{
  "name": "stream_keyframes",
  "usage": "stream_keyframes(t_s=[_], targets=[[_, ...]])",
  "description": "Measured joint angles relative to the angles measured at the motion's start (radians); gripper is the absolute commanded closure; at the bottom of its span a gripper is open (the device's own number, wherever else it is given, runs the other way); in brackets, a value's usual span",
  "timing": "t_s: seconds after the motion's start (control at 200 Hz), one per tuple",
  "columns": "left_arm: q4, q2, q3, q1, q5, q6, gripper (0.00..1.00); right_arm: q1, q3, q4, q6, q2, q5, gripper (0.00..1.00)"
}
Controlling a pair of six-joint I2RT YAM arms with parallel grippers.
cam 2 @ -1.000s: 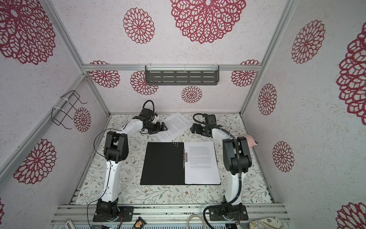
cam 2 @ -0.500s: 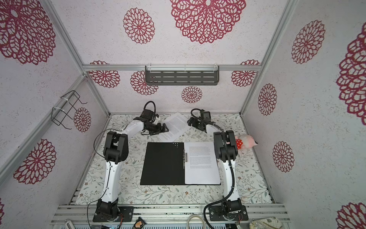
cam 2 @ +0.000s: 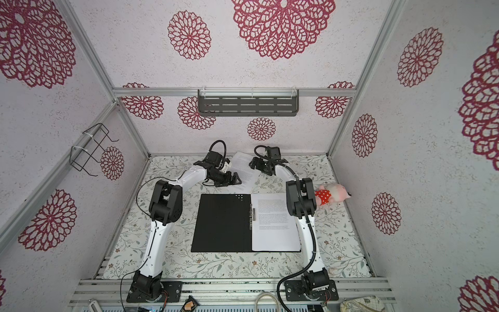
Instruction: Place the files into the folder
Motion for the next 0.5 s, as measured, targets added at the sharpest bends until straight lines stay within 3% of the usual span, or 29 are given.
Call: stream_keyframes(t_s=[0.22, 0.5], targets=[[-0.017, 0.019, 0.032, 0.000, 0.020, -0.007, 0.00, 0.008, -0.014, -0.005, 0.001, -0.003, -0.077, 0.04], [-0.034, 0.063, 0.102, 0.000, 0.047, -0.023, 0.00, 0.023, -0.174, 0.106, 0.042, -0.075, -0.141, 0.04]])
